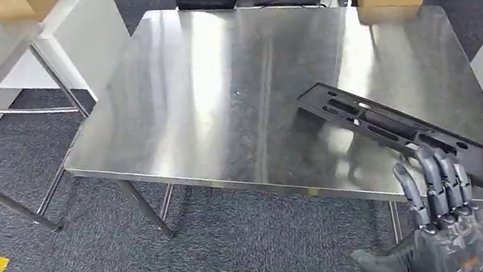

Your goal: Take the parts from the cabinet and place them on the table.

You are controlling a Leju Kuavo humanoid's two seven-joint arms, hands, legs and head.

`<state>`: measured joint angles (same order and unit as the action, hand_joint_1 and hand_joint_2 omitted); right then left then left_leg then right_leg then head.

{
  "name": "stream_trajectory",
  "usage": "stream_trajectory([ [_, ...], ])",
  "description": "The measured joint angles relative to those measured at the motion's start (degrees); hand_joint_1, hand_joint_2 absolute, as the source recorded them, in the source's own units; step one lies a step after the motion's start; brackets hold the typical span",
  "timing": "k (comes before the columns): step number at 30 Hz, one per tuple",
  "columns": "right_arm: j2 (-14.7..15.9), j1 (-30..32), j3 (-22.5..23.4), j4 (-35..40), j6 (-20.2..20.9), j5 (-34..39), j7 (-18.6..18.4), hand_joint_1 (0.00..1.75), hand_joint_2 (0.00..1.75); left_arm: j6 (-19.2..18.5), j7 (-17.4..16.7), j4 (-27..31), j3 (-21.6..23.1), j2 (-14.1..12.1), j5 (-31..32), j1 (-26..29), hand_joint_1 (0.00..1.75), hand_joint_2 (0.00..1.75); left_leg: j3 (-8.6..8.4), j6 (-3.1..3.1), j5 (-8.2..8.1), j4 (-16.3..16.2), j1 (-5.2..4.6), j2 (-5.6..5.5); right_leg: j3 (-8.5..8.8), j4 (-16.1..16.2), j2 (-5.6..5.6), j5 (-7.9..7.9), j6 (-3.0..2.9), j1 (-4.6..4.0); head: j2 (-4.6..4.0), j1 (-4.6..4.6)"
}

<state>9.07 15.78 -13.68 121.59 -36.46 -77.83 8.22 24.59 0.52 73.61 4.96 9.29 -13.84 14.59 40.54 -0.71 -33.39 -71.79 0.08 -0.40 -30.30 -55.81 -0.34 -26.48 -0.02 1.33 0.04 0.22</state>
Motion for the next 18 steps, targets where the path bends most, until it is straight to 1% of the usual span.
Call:
stream_trajectory([
  [1, -0.1, 0.0, 0.0, -0.4, 0.0, 0.2, 0.2, 0.00, 0.00, 0.0, 0.0, 0.2, -0.3, 0.1, 0.0, 0.3, 0.00, 0.00, 0.96, 0.37, -1.19, -3.2, 0.28, 0.05, -0.26, -0.1, -0.05, 0.19, -0.03, 0.01, 0.00, -0.02],
  [2, -0.2, 0.0, 0.0, -0.7, 0.0, 0.4, 0.2, 0.00, 0.00, 0.0, 0.0, 0.4, -0.7, 0.1, 0.0, 0.6, 0.00, 0.00, 0.64, 0.63, -1.02, -3.7, 0.59, 0.16, -0.47, -0.1, -0.08, 0.28, 0.11, 0.07, 0.00, -0.02],
  [3, -0.2, 0.0, 0.0, -1.0, 0.0, 0.8, 0.7, 0.00, 0.00, 0.0, 0.0, 0.5, -1.0, 0.2, 0.0, 0.7, 0.00, 0.00, -0.99, 0.81, 0.20, -1.5, 0.82, 0.26, -0.63, -0.2, -0.08, 0.39, 0.28, 0.19, 0.00, 0.00],
  [4, -0.3, 0.0, 0.1, -1.4, 0.0, 1.6, 1.8, 0.00, 0.00, 0.1, 0.1, 0.6, -1.2, 0.3, -0.2, 0.7, 0.00, 0.00, -3.77, 0.92, 2.07, 2.7, 1.04, 0.26, -0.75, -0.3, -0.07, 0.47, 0.42, 0.35, 0.00, -0.02],
  [5, -0.6, 0.0, 0.4, -1.7, 0.0, 2.8, 3.5, 0.00, 0.00, 0.2, 0.2, 0.8, -1.5, 0.4, -0.6, 0.8, 0.00, 0.00, -7.85, 1.08, 4.26, 9.1, 1.25, 0.26, -0.78, -0.4, -0.07, 0.53, 0.55, 0.48, 0.00, 0.02],
  [6, -1.0, 0.0, 0.8, -2.1, 0.0, 4.1, 5.6, 0.00, 0.00, 0.2, 0.4, 1.0, -1.8, 0.6, -0.8, 0.8, 0.00, 0.00, -10.77, 1.18, 4.95, 13.4, 1.48, 0.25, -0.74, -0.5, -0.08, 0.64, 0.75, 0.39, 0.00, 0.04],
  [7, -1.5, -0.1, 1.3, -2.5, 0.0, 5.6, 8.0, 0.00, 0.00, 0.5, 0.6, 1.3, -2.1, 0.8, -1.1, 0.7, 0.00, 0.00, -11.11, 0.88, 4.67, 14.6, 1.09, 0.01, -0.98, -0.8, -0.07, 0.63, 1.17, -0.26, 0.00, 0.00],
  [8, -2.2, -0.2, 1.9, -3.2, 0.0, 7.1, 10.6, 0.00, 0.00, 0.7, 0.9, 1.6, -2.4, 0.9, -1.3, 1.1, 0.00, 0.00, -10.78, 0.30, 4.95, 14.5, 1.01, -0.12, -1.02, -0.6, -0.05, 0.92, 1.60, -0.15, 0.00, -0.29],
  [9, -2.9, -0.3, 2.5, -3.9, 0.0, 8.3, 12.7, 0.00, 0.00, 0.7, 1.0, 1.9, -2.7, 1.0, -1.7, 1.5, 0.00, 0.00, -10.53, 0.02, 4.99, 14.3, 0.74, -0.14, -1.21, -0.6, -0.04, 1.14, 1.95, -0.10, 0.00, -0.20],
  [10, -3.7, -0.3, 3.0, -4.7, 0.0, 9.4, 14.5, 0.00, 0.00, 0.7, 1.1, 2.2, -2.9, 1.1, -2.0, 2.0, 0.00, 0.00, -10.46, -0.47, 5.15, 14.3, 0.43, -0.11, -1.32, -0.3, -0.02, 1.46, 2.43, -0.07, 0.00, -0.22],
  [11, -4.5, -0.2, 3.6, -5.4, 0.0, 10.5, 16.1, 0.00, 0.00, 0.7, 1.1, 2.5, -3.1, 1.2, -2.3, 2.4, 0.00, 0.00, -10.24, -1.28, 5.77, 14.8, 0.37, -0.02, -1.51, -0.3, 0.08, 1.68, 2.98, -0.30, 0.00, -0.17],
  [12, -5.0, -0.2, 4.2, -6.0, 0.0, 11.4, 17.9, 0.00, 0.00, 0.8, 1.1, 2.8, -3.4, 1.3, -2.6, 2.6, 0.00, 0.00, -10.04, -2.10, 6.47, 15.1, 0.67, 0.41, -2.13, -1.3, 0.12, 0.74, 2.98, 0.29, 0.00, -0.22],
  [13, -5.9, -0.1, 5.0, -6.8, 0.0, 12.2, 19.8, 0.00, 0.00, 0.8, 1.2, 3.0, -3.6, 1.3, -3.0, 2.7, 0.00, 0.00, -9.53, -2.53, 6.83, 15.1, 0.44, 0.23, -3.18, -3.3, 0.14, -1.34, 2.55, 0.05, 0.00, -0.24],
  [14, -6.4, -0.1, 5.6, -7.3, 0.0, 12.7, 20.8, 0.00, 0.00, 1.0, 1.2, 3.1, -3.8, 1.3, -3.2, 2.9, 0.00, 0.00, -8.94, -3.01, 7.21, 15.1, 0.38, 0.28, -4.65, -7.6, 0.15, -4.47, 1.81, 0.02, 0.00, -0.81],
  [15, -7.1, -0.1, 6.1, -7.9, 0.0, 12.9, 21.2, 0.00, 0.00, 1.0, 1.2, 3.2, -3.9, 1.3, -3.3, 3.2, 0.00, 0.00, -8.39, -3.23, 7.54, 15.1, 0.16, 0.31, -6.19, -12.1, 0.17, -6.95, 1.45, 0.01, 0.00, -0.79],
  [16, -7.6, -0.1, 6.5, -8.4, 0.0, 13.0, 21.5, 0.00, 0.00, 1.0, 1.2, 3.3, -4.1, 1.3, -3.4, 3.4, 0.00, 0.00, -7.83, -3.31, 7.92, 15.1, 0.01, 0.43, -7.41, -16.1, 0.18, -8.72, 1.42, -0.03, 0.00, -0.81],
  [17, -8.0, 0.0, 6.8, -8.8, 0.0, 13.0, 21.5, 0.00, 0.00, 1.0, 1.2, 3.3, -4.1, 1.3, -3.6, 3.7, 0.00, 0.00, -7.33, -3.34, 8.32, 15.1, -0.15, 0.45, -7.53, -18.0, 0.18, -9.19, 1.75, -0.12, 0.00, -0.85],
  [18, -8.4, 0.0, 7.0, -9.2, 0.0, 13.1, 21.6, 0.00, 0.00, 1.0, 1.2, 3.3, -4.2, 1.3, -3.6, 3.8, 0.00, 0.00, -6.81, -3.35, 8.70, 15.0, -0.34, 0.45, -6.26, -17.2, 0.17, -8.64, 2.14, -0.13, 0.00, -0.81],
])
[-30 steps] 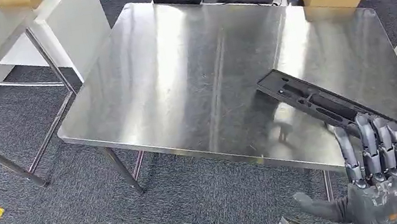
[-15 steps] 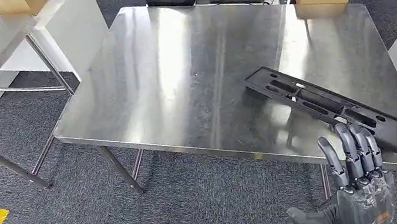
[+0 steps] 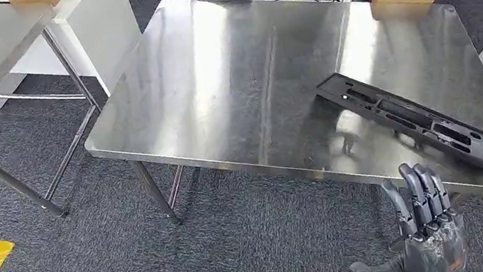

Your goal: Take the parts from the cabinet and place them on the table.

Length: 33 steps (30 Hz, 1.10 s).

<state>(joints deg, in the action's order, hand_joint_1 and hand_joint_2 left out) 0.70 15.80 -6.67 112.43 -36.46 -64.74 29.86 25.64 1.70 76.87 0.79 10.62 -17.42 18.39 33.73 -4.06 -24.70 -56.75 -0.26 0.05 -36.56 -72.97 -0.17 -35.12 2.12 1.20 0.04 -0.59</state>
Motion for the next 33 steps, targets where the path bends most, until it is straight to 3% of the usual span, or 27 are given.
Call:
stream_trajectory([
  [2, -0.8, -0.1, 0.5, -0.5, 0.0, 0.0, 0.4, 0.00, 0.00, 0.2, 0.0, 0.0, -0.2, 0.0, 0.0, 0.0, 0.00, 0.00, 0.77, 0.19, 0.75, 0.0, -0.23, -0.11, 6.45, 9.1, 0.00, 3.08, 0.81, -0.11, 0.00, -0.02],
  [3, -1.2, -0.2, 0.7, -0.6, 0.0, -0.1, 0.7, 0.00, 0.00, 0.2, 0.0, 0.0, -0.2, 0.0, 0.0, 0.0, 0.00, 0.00, 1.01, 0.39, 1.09, -0.1, -0.27, -0.19, 10.01, 14.4, 0.00, 3.83, 0.70, -0.15, 0.00, -0.04],
  [4, -1.7, -0.3, 0.9, -0.8, 0.0, -0.2, 0.7, 0.00, 0.00, 0.3, 0.0, 0.2, -0.2, 0.1, 0.0, 0.1, 0.00, 0.00, 1.36, 0.67, 1.31, -0.3, -0.62, -0.19, 12.42, 17.9, 0.03, 3.60, 0.38, -0.59, 0.00, -0.02],
  [7, -2.1, -0.6, 0.8, -1.1, 0.0, -1.5, -1.6, 0.00, 0.00, 1.1, 0.3, 0.3, -0.3, 0.0, -0.7, 0.2, 0.00, 0.00, 1.57, 1.50, 2.41, -0.5, -0.57, -0.13, 10.97, 17.7, 0.10, 4.42, -0.23, -1.13, 0.00, 0.07],
  [8, -2.3, -0.7, 0.7, -1.2, 0.0, -1.6, -1.4, 0.00, 0.00, 1.4, 0.3, 0.4, -0.2, 0.0, -0.7, 0.3, 0.00, 0.00, 1.65, 1.81, 2.66, -0.5, -0.59, -0.20, 10.82, 17.9, 0.08, 4.80, -0.80, -0.88, 0.00, 0.13],
  [9, -2.5, -0.9, 0.7, -1.3, 0.0, -1.6, -1.1, 0.00, 0.00, 1.6, 0.4, 0.5, -0.3, -0.1, -0.7, 0.4, 0.00, 0.00, 2.16, 2.25, 1.52, -1.4, -0.13, -0.36, 10.68, 18.0, -0.20, 5.41, -1.45, 0.29, 0.00, 0.02],
  [11, -3.2, -1.0, 0.6, -1.4, 0.0, -1.7, -1.0, 0.00, 0.00, 1.7, 0.4, 0.5, -0.2, -0.2, -0.7, 0.5, 0.00, 0.00, 4.03, 3.06, -4.52, -6.9, 0.21, -0.31, 9.76, 18.0, -0.47, 6.21, -2.64, 0.10, 0.00, 0.44],
  [13, -3.5, -1.0, 0.6, -1.5, 0.0, -1.7, -1.0, 0.00, 0.00, 1.7, 0.5, 0.5, -0.2, -0.3, -0.7, 0.5, 0.00, 0.00, 6.57, 3.97, -9.53, -15.8, 0.70, -0.29, 8.58, 17.9, -0.67, 7.13, -2.68, 0.06, 0.00, 0.42],
  [14, -3.6, -1.0, 0.6, -1.7, 0.0, -1.7, -1.0, 0.00, 0.00, 1.7, 0.5, 0.5, -0.2, -0.3, -0.7, 0.6, 0.00, 0.00, 6.78, 4.37, -10.05, -18.4, 1.04, -0.25, 8.01, 17.9, -0.74, 7.59, -2.47, 0.07, 0.00, 0.44],
  [15, -3.7, -1.0, 0.6, -1.8, 0.0, -1.7, -1.0, 0.00, 0.00, 1.7, 0.5, 0.5, -0.2, -0.3, -0.7, 0.6, 0.00, 0.00, 5.74, 4.64, -9.11, -18.1, 1.42, -0.23, 7.59, 17.8, -0.75, 7.92, -2.19, 0.14, 0.00, 0.42],
  [16, -3.8, -1.0, 0.6, -1.9, 0.0, -1.6, -0.9, 0.00, 0.00, 1.7, 0.5, 0.5, -0.2, -0.4, -0.7, 0.6, 0.00, 0.00, 3.48, 4.84, -7.27, -15.4, 1.76, -0.19, 7.38, 17.6, -0.75, 8.21, -1.90, 0.31, 0.00, 0.41],
  [18, -3.8, -1.0, 0.7, -1.9, 0.0, -0.9, 0.0, 0.00, 0.00, 1.7, 0.5, 0.5, -0.2, -0.5, -0.7, 0.5, 0.00, 0.00, -3.40, 5.30, -4.05, -5.4, 2.30, -0.16, 6.46, 16.6, -0.69, 8.53, -1.37, 0.72, 0.00, 0.46],
  [19, -3.8, -0.9, 0.7, -1.9, 0.0, -0.1, 0.8, 0.00, 0.00, 1.7, 0.4, 0.4, -0.2, -0.5, -0.9, 0.4, 0.00, 0.00, -6.03, 5.67, -5.30, -1.2, 2.34, -0.36, 5.71, 16.2, -0.72, 8.65, -1.12, 0.45, 0.00, 0.61],
  [20, -3.8, -0.9, 0.7, -1.9, 0.0, 0.7, 1.7, 0.00, 0.00, 1.7, 0.5, 0.4, -0.2, -0.5, -1.1, 0.4, 0.00, 0.00, -5.62, 4.80, -4.72, -1.3, 1.92, -0.76, 5.11, 15.9, -0.67, 9.01, -0.58, 0.26, 0.00, 0.57],
  [22, -3.9, -0.6, 0.9, -1.8, 0.0, 2.0, 3.9, 0.00, 0.00, 1.9, 0.5, 0.4, -0.2, -0.6, -1.3, 0.5, 0.00, 0.00, -4.71, 4.00, -4.85, -1.3, 1.50, -0.63, 4.79, 16.1, -0.69, 9.71, 0.46, -0.04, 0.00, 0.44],
  [23, -4.1, -0.2, 1.1, -1.8, 0.0, 2.6, 4.9, 0.00, 0.00, 1.9, 0.7, 0.4, -0.1, -0.7, -1.4, 0.4, 0.00, 0.00, -4.47, 3.30, -4.47, -1.2, 1.30, -0.59, 4.69, 16.3, -0.67, 10.12, 1.07, -0.11, 0.00, 0.37],
  [24, -4.2, 0.1, 1.4, -1.8, 0.0, 3.0, 5.6, 0.00, 0.00, 2.1, 0.8, 0.4, 0.0, -0.7, -1.4, 0.4, 0.00, 0.00, -3.62, 2.20, -3.65, -0.4, 1.65, -0.35, 4.46, 15.9, -0.63, 10.11, 1.37, 0.00, 0.00, 0.44],
  [25, -4.3, 0.5, 1.8, -1.8, 0.0, 3.5, 6.2, 0.00, 0.00, 2.2, 0.8, 0.4, 0.1, -0.8, -1.6, 0.3, 0.00, 0.00, -3.13, 1.48, -3.12, -0.4, 1.36, -0.16, 3.34, 14.4, -0.44, 8.15, 0.90, 0.31, 0.00, 0.37],
  [26, -4.4, 0.8, 2.1, -1.8, 0.0, 4.0, 6.6, 0.00, 0.00, 2.4, 0.9, 0.4, 0.3, -0.8, -1.6, 0.3, 0.00, 0.00, -2.54, 0.77, -2.64, -0.4, 1.32, -0.05, 2.05, 11.1, -0.37, 5.17, 0.23, 0.33, 0.00, 0.13],
  [28, -4.4, 1.3, 2.8, -1.8, 0.0, 4.8, 7.7, 0.00, 0.00, 2.6, 0.9, 0.4, 0.7, -0.8, -1.8, 0.1, 0.00, 0.00, -1.06, 0.57, -1.59, -0.5, 0.96, 0.11, -0.71, 2.3, -0.25, -0.04, -0.27, 0.29, 0.00, 0.11],
  [29, -4.4, 1.6, 3.2, -1.8, 0.0, 4.9, 8.0, 0.00, 0.00, 2.6, 0.9, 0.3, 0.7, -0.9, -1.9, 0.1, 0.00, 0.00, -0.34, 0.52, -1.03, -0.5, 0.79, 0.17, -1.30, -0.8, -0.18, -1.06, -0.01, 0.19, 0.00, 0.00],
  [30, -4.5, 1.8, 3.5, -1.8, 0.0, 4.9, 8.1, 0.00, 0.00, 2.6, 0.9, 0.3, 0.7, -0.9, -1.9, 0.0, 0.00, 0.00, 0.33, 0.53, -0.50, -0.6, 0.66, 0.25, -0.76, -1.7, -0.13, -0.66, 0.40, 0.07, 0.00, 0.07],
  [31, -4.5, 1.9, 3.7, -1.8, 0.0, 5.0, 8.3, 0.00, 0.00, 2.7, 0.9, 0.3, 0.7, -1.0, -2.0, -0.1, 0.00, 0.00, 1.03, 0.54, 0.06, -0.6, 0.49, 0.32, 1.25, 0.1, -0.12, 0.90, 0.95, -0.03, 0.00, 0.02],
  [32, -4.5, 2.0, 3.9, -1.8, 0.0, 5.0, 8.5, 0.00, 0.00, 2.7, 1.0, 0.2, 0.8, -1.0, -2.4, -0.2, 0.00, 0.00, 1.51, 0.62, 0.51, -0.6, 0.38, 0.35, 4.11, 3.8, -0.12, 2.70, 1.32, -0.15, 0.00, 0.06],
  [33, -4.6, 2.0, 4.1, -1.8, 0.0, 5.1, 8.8, 0.00, 0.00, 2.8, 1.1, 0.1, 0.8, -1.0, -2.5, -0.3, 0.00, 0.00, 1.46, 0.77, 1.02, -0.6, 0.28, 0.33, 7.99, 9.2, -0.12, 4.10, 1.30, -0.39, 0.00, 0.02],
])
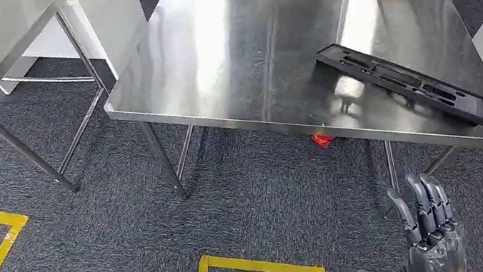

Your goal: Take the parts from the cabinet and place them on the table.

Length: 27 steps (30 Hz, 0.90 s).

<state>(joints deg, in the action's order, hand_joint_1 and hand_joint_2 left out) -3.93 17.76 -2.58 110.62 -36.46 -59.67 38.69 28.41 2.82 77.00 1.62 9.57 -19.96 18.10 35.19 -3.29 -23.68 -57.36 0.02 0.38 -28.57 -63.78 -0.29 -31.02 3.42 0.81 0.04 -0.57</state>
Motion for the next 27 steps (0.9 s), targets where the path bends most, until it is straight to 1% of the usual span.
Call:
stream_trajectory([
  [1, -0.2, 0.0, 0.2, 0.0, 0.0, 0.0, 0.2, 0.00, 0.00, 0.1, 0.2, 0.0, 0.2, 0.0, -0.4, -0.1, 0.00, 0.00, 0.26, 0.19, 0.51, -0.1, -0.01, 0.03, 4.18, 6.1, 0.03, -0.20, -0.80, -0.20, 0.00, 0.05],
  [2, -0.4, 0.0, 0.4, 0.2, 0.0, -0.2, 0.2, 0.00, 0.00, 0.4, 0.3, 0.0, 0.5, -0.1, -0.7, -0.2, 0.00, 0.00, 0.48, 0.61, 0.97, -0.2, -0.31, -0.07, 6.36, 10.1, 0.02, -1.09, -1.40, -0.79, 0.00, -0.02],
  [3, -0.7, 0.2, 0.6, 0.2, 0.0, -0.3, 0.2, 0.00, 0.00, 0.5, 0.5, -0.1, 0.8, -0.2, -1.0, -0.2, 0.00, 0.00, 0.34, 1.00, 1.49, 0.2, -0.21, 0.10, 5.24, 9.7, -0.01, -0.74, -1.65, -0.98, 0.00, 0.15],
  [4, -0.9, 0.2, 0.8, 0.3, 0.0, -0.4, 0.2, 0.00, 0.00, 0.5, 0.6, -0.1, 1.0, -0.4, -1.1, -0.2, 0.00, 0.00, 0.39, 1.28, 1.84, 0.1, -0.08, 0.12, 5.08, 9.7, -0.01, -0.63, -1.88, -1.14, 0.00, 0.00],
  [5, -1.0, 0.4, 0.9, 0.3, 0.0, -0.5, 0.2, 0.00, 0.00, 0.5, 0.7, -0.2, 1.2, -0.4, -1.2, -0.2, 0.00, 0.00, 0.40, 1.75, 2.27, 0.3, 0.02, 0.16, 4.81, 9.6, 0.00, -0.32, -2.45, -1.34, 0.00, 0.07],
  [6, -1.1, 0.4, 1.0, 0.3, 0.0, -0.5, 0.2, 0.00, 0.00, 0.7, 0.7, -0.2, 1.2, -0.5, -1.2, -0.2, 0.00, 0.00, 0.74, 2.15, 2.36, 0.2, 0.07, 0.13, 4.63, 10.0, -0.02, 0.57, -3.18, -0.38, 0.00, 0.02],
  [7, -1.4, 0.4, 1.0, 0.3, 0.0, -0.5, 0.2, 0.00, 0.00, 0.7, 0.8, -0.2, 1.3, -0.8, -1.2, -0.2, 0.00, 0.00, 1.18, 2.53, 0.17, -1.0, 0.33, -0.14, 4.20, 10.0, -0.33, 1.13, -3.56, -0.08, 0.00, 0.07],
  [8, -1.6, 0.5, 1.0, 0.3, 0.0, -0.6, 0.2, 0.00, 0.00, 0.7, 0.8, -0.2, 1.3, -0.9, -1.2, -0.2, 0.00, 0.00, 1.95, 2.82, -3.57, -3.8, 0.45, -0.24, 3.65, 10.0, -0.36, 1.69, -4.49, -0.07, 0.00, 0.33],
  [9, -1.8, 0.8, 1.0, 0.5, 0.0, -0.9, 0.0, 0.00, 0.00, 0.7, 0.8, -0.2, 1.5, -1.0, -1.4, -0.2, 0.00, 0.00, 3.00, 3.18, -7.01, -7.8, 0.56, -0.40, 3.05, 9.9, -0.45, 2.16, -4.73, -0.11, 0.00, 0.33],
  [10, -1.9, 1.2, 1.0, 0.8, 0.0, -1.3, -0.4, 0.00, 0.00, 0.9, 0.8, -0.3, 1.7, -1.2, -1.7, -0.2, 0.00, 0.00, 4.15, 3.55, -9.69, -12.3, 0.65, -0.43, 2.38, 9.9, -0.52, 2.69, -4.72, -0.16, 0.00, 0.33],
  [11, -2.1, 1.7, 1.0, 1.0, 0.0, -1.7, -0.9, 0.00, 0.00, 1.0, 0.8, -0.4, 2.0, -1.4, -1.8, -0.1, 0.00, 0.00, 4.84, 3.93, -11.02, -16.0, 0.79, -0.43, 1.69, 9.8, -0.59, 3.20, -4.66, -0.17, 0.00, 0.35],
  [12, -2.1, 2.1, 1.0, 1.3, 0.0, -1.9, -1.3, 0.00, 0.00, 1.0, 0.8, -0.5, 2.4, -1.6, -2.0, -0.2, 0.00, 0.00, 4.51, 4.14, -10.63, -17.8, 0.99, -0.42, 0.92, 9.7, -0.66, 3.65, -4.39, -0.16, 0.00, 0.35],
  [13, -2.2, 2.5, 1.0, 1.6, 0.0, -2.2, -1.6, 0.00, 0.00, 1.1, 0.8, -0.6, 2.7, -1.7, -2.2, -0.2, 0.00, 0.00, 2.98, 4.28, -8.92, -16.7, 1.26, -0.40, 0.35, 9.4, -0.65, 4.06, -4.13, -0.08, 0.00, 0.37],
  [14, -2.2, 2.9, 1.0, 2.0, 0.0, -2.2, -1.9, 0.00, 0.00, 1.1, 0.8, -0.6, 2.9, -1.9, -2.3, -0.2, 0.00, 0.00, 0.41, 4.38, -6.97, -13.6, 1.53, -0.37, -0.19, 8.9, -0.66, 4.24, -3.84, 0.04, 0.00, 0.37],
  [15, -2.2, 3.3, 1.1, 2.3, 0.0, -2.3, -2.0, 0.00, 0.00, 1.1, 0.8, -0.6, 3.1, -2.0, -2.4, -0.4, 0.00, 0.00, -3.26, 4.44, -5.31, -8.3, 1.76, -0.33, -0.77, 8.3, -0.61, 4.43, -3.54, 0.15, 0.00, 0.37],
  [16, -2.2, 3.6, 1.1, 2.7, 0.0, -2.3, -2.1, 0.00, 0.00, 1.1, 0.9, -0.7, 3.5, -2.1, -2.7, -0.6, 0.00, 0.00, -6.73, 4.47, -4.97, -3.2, 1.93, -0.33, -1.34, 7.6, -0.66, 4.50, -3.39, 0.14, 0.00, 0.39],
  [17, -2.2, 4.0, 1.2, 3.1, 0.0, -2.2, -2.1, 0.00, 0.00, 1.1, 0.8, -0.8, 3.7, -2.2, -3.0, -1.0, 0.00, 0.00, -8.29, 4.38, -6.34, -0.6, 1.64, -0.58, -2.28, 7.0, -0.68, 4.66, -3.11, -0.21, 0.00, 0.42],
  [18, -2.2, 4.0, 1.3, 3.3, 0.0, -2.0, -1.9, 0.00, 0.00, 1.0, 0.9, -0.9, 3.9, -2.4, -3.1, -1.1, 0.00, 0.00, -7.64, 4.15, -6.32, -0.5, 1.48, -0.66, -2.56, 6.8, -0.72, 4.98, -2.62, -0.27, 0.00, 0.24],
  [19, -2.3, 4.1, 1.4, 3.5, 0.0, -1.6, -1.6, 0.00, 0.00, 1.0, 1.0, -1.0, 4.0, -2.5, -3.5, -1.2, 0.00, 0.00, -7.29, 3.72, -6.53, -0.2, 1.27, -0.62, -2.90, 6.8, -0.72, 5.36, -2.08, -0.28, 0.00, 0.35],
  [20, -2.3, 4.2, 1.4, 3.6, 0.0, -1.5, -1.5, 0.00, 0.00, 1.0, 1.0, -1.1, 4.2, -2.5, -3.7, -1.1, 0.00, 0.00, -6.95, 3.04, -6.30, -0.3, 1.03, -0.63, -3.18, 6.9, -0.72, 5.79, -1.47, -0.21, 0.00, 0.28],
  [21, -2.4, 4.4, 1.5, 3.7, 0.0, -1.4, -1.5, 0.00, 0.00, 1.0, 1.2, -1.2, 4.2, -2.6, -4.0, -1.2, 0.00, 0.00, -6.16, 2.13, -5.64, 0.2, 1.02, -0.54, -3.57, 7.0, -0.69, 6.25, -0.78, -0.51, 0.00, 0.31],
  [22, -2.3, 4.5, 1.7, 3.8, 0.0, -1.3, -1.5, 0.00, 0.00, 1.0, 1.2, -1.3, 4.3, -2.6, -4.1, -1.3, 0.00, 0.00, -5.89, 1.17, -4.89, 0.5, 1.17, -0.02, -4.12, 5.9, -0.49, 5.20, -0.85, -0.03, 0.00, 0.42],
  [23, -2.3, 4.7, 1.8, 3.8, 0.0, -1.3, -1.4, 0.00, 0.00, 1.0, 1.3, -1.4, 4.3, -2.7, -4.1, -1.5, 0.00, 0.00, -5.07, 0.37, -4.38, 0.5, 1.09, -0.04, -5.34, 3.7, -0.28, 2.79, -1.41, -0.13, 0.00, 0.17],
  [24, -2.4, 4.7, 1.9, 3.8, 0.0, -1.3, -1.3, 0.00, 0.00, 1.0, 1.4, -1.5, 4.3, -2.7, -4.1, -1.5, 0.00, 0.00, -4.42, 0.03, -3.83, 0.5, 0.98, 0.03, -6.78, -0.2, -0.15, -0.21, -1.95, -0.04, 0.00, -0.07],
  [25, -2.4, 4.7, 2.0, 3.8, 0.0, -1.3, -1.2, 0.00, 0.00, 1.0, 1.4, -1.6, 4.4, -2.7, -4.1, -1.5, 0.00, 0.00, -3.62, -0.06, -3.22, 0.5, 0.90, 0.12, -8.41, -5.0, -0.09, -2.89, -2.16, -0.02, 0.00, -0.11],
  [26, -2.4, 4.7, 2.1, 3.8, 0.0, -1.3, -1.2, 0.00, 0.00, 1.0, 1.4, -1.7, 4.5, -2.7, -4.1, -1.5, 0.00, 0.00, -2.78, -0.01, -2.61, 0.5, 0.84, 0.19, -9.55, -9.2, -0.08, -4.64, -2.02, 0.01, 0.00, -0.11],
  [27, -2.4, 4.8, 2.3, 3.8, 0.0, -1.2, -1.1, 0.00, 0.00, 1.0, 1.5, -1.8, 4.5, -2.7, -4.1, -1.5, 0.00, 0.00, -2.07, 0.06, -2.06, 0.4, 0.79, 0.24, -9.54, -11.1, -0.02, -4.93, -1.53, -0.01, 0.00, -0.20],
])
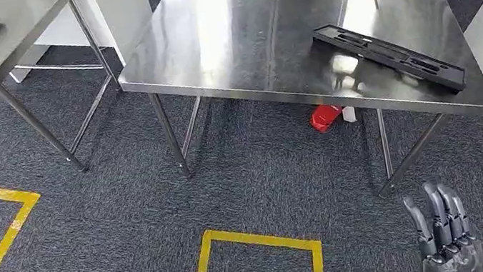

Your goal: Take the parts from the cabinet and place them on the table.

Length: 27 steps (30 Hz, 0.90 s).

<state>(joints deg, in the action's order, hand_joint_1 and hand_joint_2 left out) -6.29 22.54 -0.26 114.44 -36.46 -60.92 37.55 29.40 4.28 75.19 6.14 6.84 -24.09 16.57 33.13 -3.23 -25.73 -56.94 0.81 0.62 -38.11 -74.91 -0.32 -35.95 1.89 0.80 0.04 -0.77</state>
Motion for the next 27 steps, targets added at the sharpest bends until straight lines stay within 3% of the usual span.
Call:
stream_trajectory([
  [1, 0.0, 0.0, 0.0, 0.0, 0.0, 0.1, 0.1, 0.00, 0.00, 0.0, 0.1, -0.1, 0.1, 0.0, 0.0, 0.0, 0.00, 0.00, 0.66, 0.10, 0.53, -0.1, -0.02, 0.05, 1.26, 0.6, 0.01, 0.79, 0.56, 0.03, 0.00, 0.04],
  [2, 0.0, 0.0, 0.0, 0.0, 0.0, 0.1, 0.1, 0.00, 0.00, 0.1, 0.1, -0.2, 0.1, 0.0, -0.1, 0.0, 0.00, 0.00, 1.29, 0.24, 1.02, -0.1, -0.01, 0.07, 3.87, 3.8, 0.01, 2.47, 1.22, 0.07, 0.00, 0.02],
  [3, 0.0, 0.0, 0.0, 0.0, 0.0, 0.2, 0.2, 0.00, 0.00, 0.1, 0.1, -0.2, 0.2, 0.0, -0.2, 0.0, 0.00, 0.00, 1.81, 0.45, 1.57, -0.1, -0.01, 0.06, 7.74, 9.3, 0.01, 4.34, 1.68, 0.09, 0.00, 0.04],
  [4, 0.0, 0.0, 0.0, 0.0, 0.0, 0.2, 0.3, 0.00, 0.00, 0.2, 0.1, -0.2, 0.2, 0.0, -0.3, -0.1, 0.00, 0.00, 1.75, 0.69, 2.06, -0.1, -0.02, 0.00, 11.53, 14.9, 0.02, 5.23, 1.66, 0.13, 0.00, 0.02],
  [5, 0.0, -0.1, 0.1, 0.0, 0.0, 0.2, 0.3, 0.00, 0.00, 0.2, 0.2, -0.2, 0.4, 0.0, -0.5, -0.1, 0.00, 0.00, 2.14, 1.10, 2.52, -0.2, -0.23, -0.03, 14.57, 20.1, 0.13, 4.23, 1.02, 0.01, 0.00, 0.02],
  [6, 0.0, 0.0, 0.1, 0.0, 0.0, 0.2, 0.3, 0.00, 0.00, 0.2, 0.2, -0.3, 0.4, 0.0, -0.5, -0.2, 0.00, 0.00, 2.33, 1.52, 3.06, -0.1, -0.22, -0.04, 14.94, 20.8, 0.33, 4.45, 0.58, -0.68, 0.00, 0.26],
  [8, -0.1, 0.2, 0.1, 0.0, 0.0, 0.2, 0.3, 0.00, 0.00, 0.2, 0.3, -0.3, 0.6, -0.1, -0.6, -0.2, 0.00, 0.00, 2.43, 2.12, 3.94, 0.1, -0.18, -0.05, 13.52, 20.6, 0.29, 4.89, 0.02, -0.87, 0.00, 0.02],
  [9, -0.1, 0.3, 0.2, 0.0, 0.0, 0.2, 0.4, 0.00, 0.00, 0.2, 0.3, -0.3, 0.6, -0.1, -0.6, -0.1, 0.00, 0.00, 2.53, 2.62, 4.47, 0.3, -0.22, -0.10, 13.21, 20.7, 0.29, 5.36, -0.60, -0.76, 0.00, 0.11],
  [10, -0.2, 0.2, 0.2, 0.0, 0.0, 0.2, 0.4, 0.00, 0.00, 0.2, 0.3, -0.3, 0.6, -0.2, -0.6, -0.1, 0.00, 0.00, 3.09, 2.82, 3.90, -0.2, 0.17, -0.24, 13.02, 20.9, 0.23, 6.08, -1.39, 0.59, 0.00, 0.04],
  [12, -0.5, 0.3, 0.2, 0.0, 0.0, 0.1, 0.4, 0.00, 0.00, 0.2, 0.3, -0.3, 0.6, -0.3, -0.7, -0.1, 0.00, 0.00, 4.61, 3.29, -2.54, -5.1, 0.19, -0.50, 11.96, 20.9, -0.12, 6.93, -2.42, 0.29, 0.00, 0.53],
  [13, -0.5, 0.2, 0.2, 0.0, 0.0, 0.0, 0.3, 0.00, 0.00, 0.2, 0.3, -0.3, 0.6, -0.4, -0.7, -0.1, 0.00, 0.00, 5.89, 3.62, -6.02, -10.1, 0.22, -0.55, 11.38, 20.9, -0.27, 7.40, -2.75, 0.12, 0.00, 0.52],
  [14, -0.5, 0.2, 0.2, 0.0, 0.0, 0.0, 0.2, 0.00, 0.00, 0.2, 0.3, -0.4, 0.6, -0.4, -0.8, -0.1, 0.00, 0.00, 6.94, 3.86, -8.07, -14.4, 0.27, -0.55, 10.90, 20.7, -0.33, 7.83, -2.79, 0.01, 0.00, 0.55],
  [15, -0.5, 0.2, 0.2, 0.0, 0.0, 0.0, 0.1, 0.00, 0.00, 0.2, 0.3, -0.5, 0.6, -0.5, -1.0, -0.1, 0.00, 0.00, 7.35, 4.01, -8.66, -17.4, 0.34, -0.55, 10.62, 20.4, -0.37, 8.15, -2.69, -0.06, 0.00, 0.52],
  [16, -0.5, 0.2, 0.2, 0.0, 0.0, 0.0, 0.0, 0.00, 0.00, 0.2, 0.3, -0.5, 0.7, -0.7, -1.1, -0.1, 0.00, 0.00, 6.50, 4.07, -7.94, -17.6, 0.43, -0.54, 9.99, 20.1, -0.37, 8.37, -2.41, -0.05, 0.00, 0.57],
  [17, -0.5, 0.2, 0.2, 0.0, 0.0, 0.0, -0.1, 0.00, 0.00, 0.2, 0.3, -0.6, 0.7, -0.7, -1.1, -0.1, 0.00, 0.00, 4.48, 4.07, -6.40, -15.2, 0.56, -0.51, 9.49, 19.8, -0.34, 8.58, -2.37, -0.03, 0.00, 0.57],
  [19, -0.5, 0.2, 0.2, 0.0, 0.0, 0.0, -0.1, 0.00, 0.00, 0.2, 0.3, -0.7, 0.8, -0.8, -1.2, -0.2, 0.00, 0.00, -2.36, 4.10, -2.69, -4.6, 0.87, -0.50, 8.75, 19.1, -0.32, 8.80, -2.00, 0.14, 0.00, 0.59],
  [20, -0.5, 0.2, 0.2, 0.0, 0.0, 0.0, -0.1, 0.00, 0.00, 0.2, 0.3, -0.7, 0.8, -0.8, -1.2, -0.3, 0.00, 0.00, -4.45, 4.08, -3.70, -1.2, 0.81, -0.63, 8.17, 18.9, -0.37, 8.90, -1.82, 0.01, 0.00, 0.55],
  [21, -0.5, 0.1, 0.2, 0.0, 0.0, -0.1, -0.3, 0.00, 0.00, 0.2, 0.3, -0.7, 0.9, -0.8, -1.2, -0.3, 0.00, 0.00, -4.52, 3.54, -3.27, -0.5, 0.41, -0.91, 7.71, 18.4, -0.42, 9.12, -1.46, -0.42, 0.00, 0.57],
  [24, -0.6, 0.2, 0.2, 0.0, 0.0, 1.0, -1.7, 0.00, 0.00, 0.3, 0.3, -0.8, 1.2, -0.9, -1.7, -0.4, 0.00, 0.00, -3.73, 3.08, -3.21, -0.4, -0.02, -0.86, 7.17, 18.5, -0.39, 9.98, -0.17, -0.35, 0.00, 0.52],
  [25, -0.6, 0.3, 0.2, 0.0, 0.0, 3.0, -3.2, 0.00, 0.00, 0.6, 0.3, -0.8, 1.3, -0.9, -1.8, -0.5, 0.00, 0.00, -3.42, 2.02, -2.51, 0.2, 0.51, -0.70, 6.52, 18.1, -0.32, 9.58, 0.09, -0.79, 0.00, 0.52],
  [27, -0.6, 0.4, 0.5, -0.6, 0.0, 7.2, -5.4, 0.00, 0.00, 0.7, 0.3, -0.8, 1.4, -1.1, -1.9, -0.6, 0.00, 0.00, -2.43, 0.84, -1.74, 0.3, 0.26, -0.45, 4.47, 13.7, -0.11, 5.73, -0.51, -0.29, 0.00, 0.11],
])
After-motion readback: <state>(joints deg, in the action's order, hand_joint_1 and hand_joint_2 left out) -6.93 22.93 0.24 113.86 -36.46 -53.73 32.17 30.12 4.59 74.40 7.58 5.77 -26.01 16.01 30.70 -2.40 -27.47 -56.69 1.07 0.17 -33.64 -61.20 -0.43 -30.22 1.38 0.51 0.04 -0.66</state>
